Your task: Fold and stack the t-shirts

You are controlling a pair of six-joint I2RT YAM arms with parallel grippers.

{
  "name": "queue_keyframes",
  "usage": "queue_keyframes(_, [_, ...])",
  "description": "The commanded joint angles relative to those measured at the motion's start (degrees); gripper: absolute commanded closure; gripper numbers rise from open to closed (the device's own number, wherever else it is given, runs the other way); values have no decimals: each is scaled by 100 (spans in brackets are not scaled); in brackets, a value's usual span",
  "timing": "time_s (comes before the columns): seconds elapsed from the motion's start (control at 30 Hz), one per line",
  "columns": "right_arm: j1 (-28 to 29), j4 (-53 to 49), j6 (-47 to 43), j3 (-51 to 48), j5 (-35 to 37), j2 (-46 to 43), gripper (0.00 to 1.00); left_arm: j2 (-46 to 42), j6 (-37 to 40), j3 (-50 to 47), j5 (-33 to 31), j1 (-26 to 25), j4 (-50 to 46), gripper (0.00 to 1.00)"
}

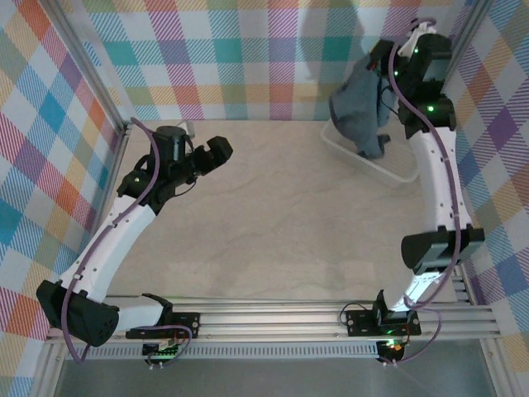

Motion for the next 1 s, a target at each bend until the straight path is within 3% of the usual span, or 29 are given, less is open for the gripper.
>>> queue_keyframes(0.0, [329,131,-193,1048,-750,11,100,-309,-147,35,-145,-39,4,9])
queue_keyframes(0.13, [771,-444,-29,2281,-1205,317,100,-560,-249,-42,-530,-35,-212,9])
queue_keyframes(0.23, [1136,-814,27,2214,-1306,362,100,-787,-294,-66,-841,-39,-455,9])
queue_keyframes(0.33, [1422,-949,14,1301,-1219,221,100,-993,-298,-133,-1040,-37,-649,9])
queue_keyframes(0.57, [1504,-1290,427,-807,-878,-12,100,-1224,-159,-293,-1073,-39,-965,10])
queue_keyframes(0.77, [1699,-1647,513,-3026,-499,-145,100,-1144,-199,-912,-416,-52,-833,15])
queue_keyframes(0.9, [1698,-1758,373,-4225,249,-580,56,-968,-309,-1522,-53,-638,-580,18])
queue_keyframes(0.97, [1689,-1660,393,-4851,638,-992,44,-872,-222,-1763,-280,-1265,-580,18])
